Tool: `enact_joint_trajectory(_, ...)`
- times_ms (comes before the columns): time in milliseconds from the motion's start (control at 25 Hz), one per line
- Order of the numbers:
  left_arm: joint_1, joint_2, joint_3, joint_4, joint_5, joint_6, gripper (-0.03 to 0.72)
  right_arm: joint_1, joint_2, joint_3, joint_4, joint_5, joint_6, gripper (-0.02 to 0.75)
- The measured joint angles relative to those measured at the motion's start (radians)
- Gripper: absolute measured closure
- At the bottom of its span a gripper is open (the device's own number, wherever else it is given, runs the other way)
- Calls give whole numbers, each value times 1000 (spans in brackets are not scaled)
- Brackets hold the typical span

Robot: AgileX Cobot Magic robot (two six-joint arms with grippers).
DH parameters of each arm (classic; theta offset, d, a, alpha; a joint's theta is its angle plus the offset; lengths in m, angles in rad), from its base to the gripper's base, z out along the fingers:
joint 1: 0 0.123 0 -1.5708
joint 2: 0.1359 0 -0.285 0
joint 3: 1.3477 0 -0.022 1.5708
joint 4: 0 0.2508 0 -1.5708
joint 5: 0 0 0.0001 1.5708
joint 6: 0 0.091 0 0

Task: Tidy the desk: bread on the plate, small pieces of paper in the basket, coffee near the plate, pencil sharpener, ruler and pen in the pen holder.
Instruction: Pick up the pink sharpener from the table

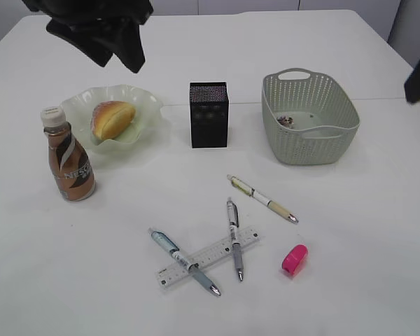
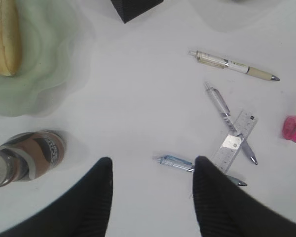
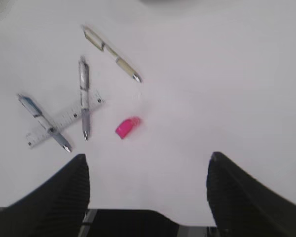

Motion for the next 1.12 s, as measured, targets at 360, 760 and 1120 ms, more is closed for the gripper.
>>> enact_joint_trajectory(360, 0, -117, 0, 0, 4, 0, 308, 81, 0, 239, 73, -29, 106, 166)
enact_joint_trajectory(760, 0, -145, 0, 0, 10, 0, 308, 304, 118, 311, -110, -317, 529, 166)
enact_joint_trajectory(1120, 0, -145, 0, 0, 10, 0, 308, 308, 287, 311, 80, -379, 585, 166)
